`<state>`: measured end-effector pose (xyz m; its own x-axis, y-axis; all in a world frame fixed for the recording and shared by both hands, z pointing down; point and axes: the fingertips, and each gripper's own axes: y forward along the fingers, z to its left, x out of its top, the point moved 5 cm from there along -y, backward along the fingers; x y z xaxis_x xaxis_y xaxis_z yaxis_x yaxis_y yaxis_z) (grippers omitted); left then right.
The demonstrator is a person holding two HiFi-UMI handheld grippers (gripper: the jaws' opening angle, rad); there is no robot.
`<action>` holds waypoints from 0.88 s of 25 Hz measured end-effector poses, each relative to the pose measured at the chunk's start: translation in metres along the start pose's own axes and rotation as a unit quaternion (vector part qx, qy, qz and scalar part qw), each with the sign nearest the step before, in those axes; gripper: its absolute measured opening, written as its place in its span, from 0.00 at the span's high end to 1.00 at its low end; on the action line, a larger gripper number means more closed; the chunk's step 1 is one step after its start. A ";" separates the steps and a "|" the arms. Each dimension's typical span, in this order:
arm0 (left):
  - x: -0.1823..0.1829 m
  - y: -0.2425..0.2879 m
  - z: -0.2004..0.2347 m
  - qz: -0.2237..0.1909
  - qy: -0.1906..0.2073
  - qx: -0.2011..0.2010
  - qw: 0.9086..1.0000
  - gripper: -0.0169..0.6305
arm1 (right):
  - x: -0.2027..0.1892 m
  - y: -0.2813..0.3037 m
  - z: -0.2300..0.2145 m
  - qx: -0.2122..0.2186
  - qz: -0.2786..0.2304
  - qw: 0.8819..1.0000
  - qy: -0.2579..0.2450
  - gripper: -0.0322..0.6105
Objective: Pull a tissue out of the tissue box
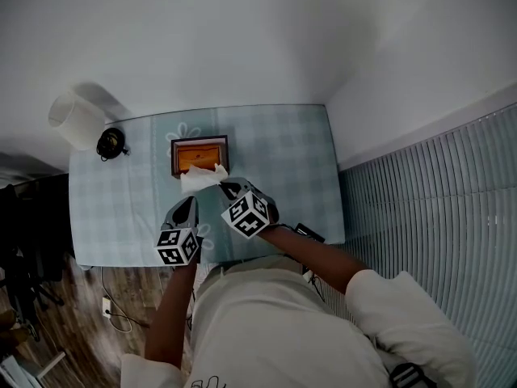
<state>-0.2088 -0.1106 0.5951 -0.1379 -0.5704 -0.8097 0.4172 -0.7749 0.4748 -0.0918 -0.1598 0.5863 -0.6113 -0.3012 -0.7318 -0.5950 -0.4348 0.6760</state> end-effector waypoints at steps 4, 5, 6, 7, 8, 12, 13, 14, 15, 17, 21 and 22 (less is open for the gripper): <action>0.010 -0.018 -0.012 -0.026 -0.003 -0.010 1.000 0.96 | 0.006 -0.027 0.006 -0.001 -0.022 1.000 0.015 0.93; 0.013 -0.022 -0.016 -0.031 -0.003 -0.011 0.999 0.96 | 0.008 -0.034 0.007 -0.001 -0.028 0.999 0.020 0.93; 0.015 -0.026 -0.020 -0.035 -0.001 -0.012 0.999 0.96 | 0.010 -0.042 0.009 -0.001 -0.034 0.999 0.024 0.93; 0.017 -0.030 -0.024 -0.038 0.000 -0.013 0.999 0.96 | 0.013 -0.049 0.010 -0.001 -0.040 0.999 0.028 0.93; 0.019 -0.034 -0.028 -0.040 0.000 -0.015 0.999 0.96 | 0.016 -0.056 0.012 0.000 -0.047 0.998 0.031 0.93; 0.030 -0.049 -0.047 -0.056 0.010 -0.028 0.998 0.96 | 0.027 -0.084 0.016 0.005 -0.078 0.996 0.053 0.93; 0.034 -0.054 -0.052 -0.062 0.015 -0.030 0.998 0.96 | 0.029 -0.092 0.017 0.008 -0.085 0.994 0.064 0.93; 0.037 -0.059 -0.058 -0.068 0.020 -0.032 0.997 0.96 | 0.030 -0.099 0.019 0.010 -0.092 0.993 0.077 0.93; 0.041 -0.064 -0.062 -0.073 0.023 -0.033 0.997 0.96 | 0.031 -0.106 0.021 0.012 -0.099 0.991 0.087 0.93; 0.047 -0.073 -0.071 -0.081 0.028 -0.038 0.996 0.96 | 0.033 -0.118 0.024 0.015 -0.107 0.989 0.104 0.93; 0.052 -0.088 -0.085 -0.088 0.051 -0.045 0.994 0.96 | 0.030 -0.139 0.032 0.026 -0.121 0.982 0.140 0.93; 0.051 -0.090 -0.087 -0.088 0.060 -0.045 0.993 0.96 | 0.029 -0.143 0.034 0.026 -0.124 0.981 0.145 0.93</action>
<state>-0.1754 -0.0464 0.4814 -0.1108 -0.3877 -0.9151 0.4761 -0.8290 0.2935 -0.0421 -0.0772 0.4712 -0.2737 -0.4239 -0.8634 -0.7369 -0.4844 0.4715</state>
